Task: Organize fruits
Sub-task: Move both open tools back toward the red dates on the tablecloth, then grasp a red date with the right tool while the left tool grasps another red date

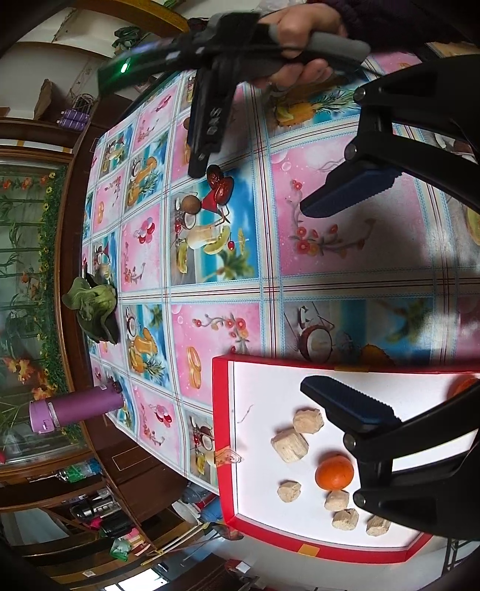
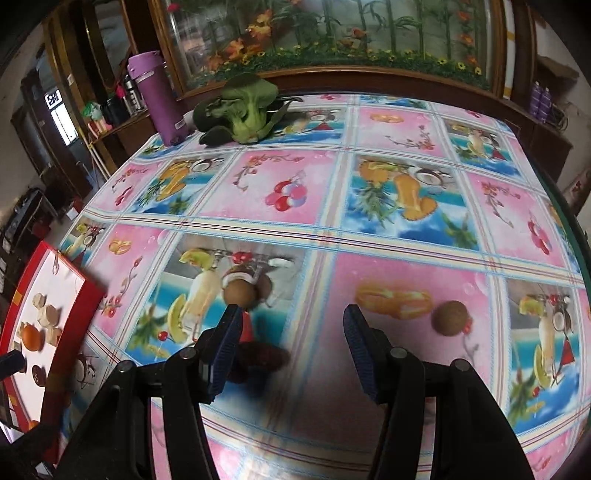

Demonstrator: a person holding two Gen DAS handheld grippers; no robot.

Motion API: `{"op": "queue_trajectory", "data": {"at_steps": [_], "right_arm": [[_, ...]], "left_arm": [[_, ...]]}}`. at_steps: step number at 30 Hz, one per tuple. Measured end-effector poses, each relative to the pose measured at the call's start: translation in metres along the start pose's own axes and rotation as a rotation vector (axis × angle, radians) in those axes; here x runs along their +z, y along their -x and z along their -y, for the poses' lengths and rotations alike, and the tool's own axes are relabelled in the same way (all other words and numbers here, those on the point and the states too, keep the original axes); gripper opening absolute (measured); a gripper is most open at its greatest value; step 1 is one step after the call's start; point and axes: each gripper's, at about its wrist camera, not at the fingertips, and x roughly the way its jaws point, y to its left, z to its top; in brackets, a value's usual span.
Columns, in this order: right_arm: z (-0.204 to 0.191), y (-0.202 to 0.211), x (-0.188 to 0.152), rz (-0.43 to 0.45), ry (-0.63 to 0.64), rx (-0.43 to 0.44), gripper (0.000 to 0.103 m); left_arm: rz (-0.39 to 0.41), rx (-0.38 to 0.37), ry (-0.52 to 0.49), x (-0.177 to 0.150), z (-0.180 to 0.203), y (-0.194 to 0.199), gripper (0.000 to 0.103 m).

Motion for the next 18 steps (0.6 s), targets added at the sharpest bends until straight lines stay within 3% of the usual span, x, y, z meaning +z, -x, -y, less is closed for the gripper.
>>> {"op": "queue_trajectory", "data": {"at_steps": [5, 9, 11, 13, 15, 18], "right_arm": [[-0.003, -0.006, -0.001, -0.030, 0.010, -0.024, 0.057], [-0.012, 0.000, -0.016, -0.072, 0.094, -0.037, 0.056], [-0.016, 0.014, -0.031, -0.117, 0.144, 0.059, 0.054], [-0.012, 0.034, -0.040, -0.083, 0.168, 0.108, 0.054], [-0.004, 0.046, -0.041, -0.039, 0.166, 0.057, 0.055], [0.009, 0.048, -0.035, -0.009, 0.111, 0.063, 0.055]], "left_arm": [[0.001, -0.005, 0.005, -0.002, -0.003, 0.002, 0.088], [-0.002, -0.012, 0.012, -0.003, -0.005, 0.002, 0.088], [-0.001, -0.013, 0.011, -0.003, -0.005, 0.003, 0.088], [-0.003, -0.016, 0.008, -0.004, -0.005, 0.002, 0.088], [-0.003, -0.017, 0.005, -0.004, -0.006, 0.002, 0.088], [-0.003, -0.018, 0.005, -0.004, -0.006, 0.001, 0.088]]}}
